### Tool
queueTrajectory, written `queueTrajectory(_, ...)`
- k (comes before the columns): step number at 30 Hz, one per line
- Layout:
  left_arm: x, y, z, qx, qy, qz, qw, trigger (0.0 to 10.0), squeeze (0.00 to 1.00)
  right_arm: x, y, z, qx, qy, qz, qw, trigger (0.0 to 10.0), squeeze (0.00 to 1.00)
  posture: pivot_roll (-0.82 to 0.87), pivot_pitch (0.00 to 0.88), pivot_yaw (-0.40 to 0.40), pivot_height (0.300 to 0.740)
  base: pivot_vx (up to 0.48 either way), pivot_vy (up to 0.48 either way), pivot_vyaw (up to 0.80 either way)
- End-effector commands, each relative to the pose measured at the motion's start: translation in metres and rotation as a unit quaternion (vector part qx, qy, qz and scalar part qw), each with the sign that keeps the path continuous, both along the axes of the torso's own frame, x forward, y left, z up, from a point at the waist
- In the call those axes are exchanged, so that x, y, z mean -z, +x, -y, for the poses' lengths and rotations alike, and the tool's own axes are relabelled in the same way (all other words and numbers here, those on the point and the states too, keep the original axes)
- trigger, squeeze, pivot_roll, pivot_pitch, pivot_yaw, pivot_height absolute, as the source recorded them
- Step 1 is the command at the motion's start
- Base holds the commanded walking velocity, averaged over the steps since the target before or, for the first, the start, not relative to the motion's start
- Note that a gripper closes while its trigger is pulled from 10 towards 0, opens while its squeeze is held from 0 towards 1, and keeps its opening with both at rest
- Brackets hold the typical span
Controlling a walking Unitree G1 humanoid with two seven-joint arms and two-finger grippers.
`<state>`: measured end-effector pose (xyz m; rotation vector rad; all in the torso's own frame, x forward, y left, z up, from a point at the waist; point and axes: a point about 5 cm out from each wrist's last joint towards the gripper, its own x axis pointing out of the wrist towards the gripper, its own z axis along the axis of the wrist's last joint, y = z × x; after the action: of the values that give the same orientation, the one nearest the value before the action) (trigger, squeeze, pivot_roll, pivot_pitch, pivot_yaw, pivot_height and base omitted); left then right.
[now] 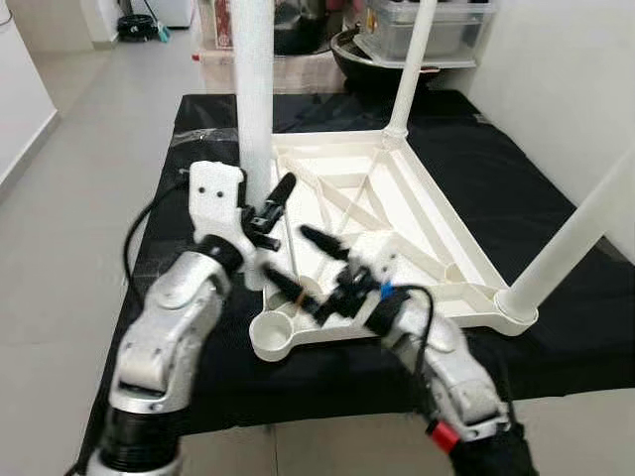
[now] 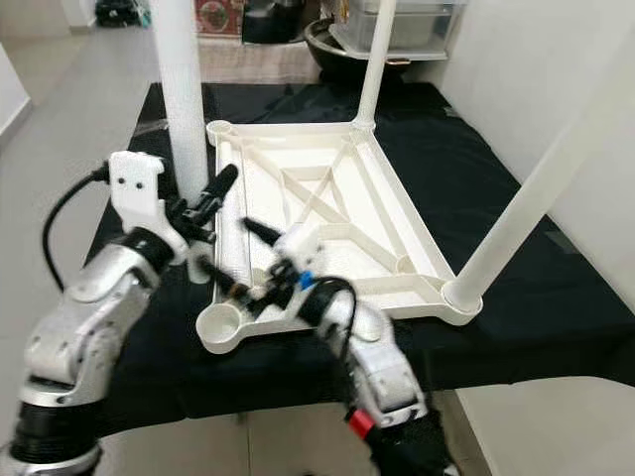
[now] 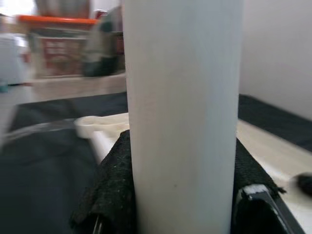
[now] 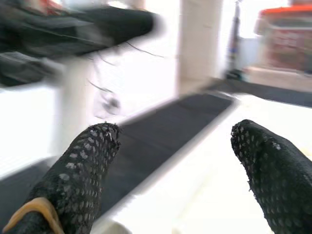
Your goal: Building children table
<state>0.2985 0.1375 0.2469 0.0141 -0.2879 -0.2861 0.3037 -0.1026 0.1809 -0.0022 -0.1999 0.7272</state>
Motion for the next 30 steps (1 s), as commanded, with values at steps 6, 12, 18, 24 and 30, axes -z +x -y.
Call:
queueTrajectory(6, -0.005, 0.004, -0.031, -0.034, 0.058, 0.007, 0.998, 10.0, 0.00, -0.010, 0.027, 0.024, 0.141, 0.009, -0.024, 0.990, 10.0, 0.00, 0.05, 0.086, -0.058, 0.740, 0.000, 0.000, 0.00)
queueTrajectory(12, -0.006, 0.009, -0.055, -0.053, 0.162, 0.008, 0.985, 10.0, 0.00, -0.040, 0.042, 0.023, 0.178, -0.007, 0.036, 0.983, 10.0, 0.00, 0.05, 0.087, -0.060, 0.740, 0.000, 0.000, 0.00)
queueTrajectory(18, -0.009, 0.014, -0.067, -0.049, 0.264, 0.011, 0.963, 10.0, 0.00, -0.063, 0.049, 0.030, 0.230, -0.196, 0.188, 0.935, 10.0, 0.00, 0.06, 0.093, -0.059, 0.740, 0.000, 0.000, 0.00)
queueTrajectory(24, -0.012, 0.021, -0.072, -0.052, 0.320, 0.012, 0.946, 10.0, 0.00, -0.074, 0.054, 0.027, 0.247, -0.300, 0.267, 0.882, 10.0, 0.00, 0.06, 0.092, -0.063, 0.740, 0.000, 0.000, 0.00)
queueTrajectory(30, -0.007, 0.032, -0.077, -0.044, 0.376, -0.010, 0.926, 10.0, 0.00, -0.078, 0.055, 0.015, 0.253, -0.411, 0.367, 0.795, 10.0, 0.00, 0.06, 0.093, -0.059, 0.740, 0.000, 0.000, 0.00)
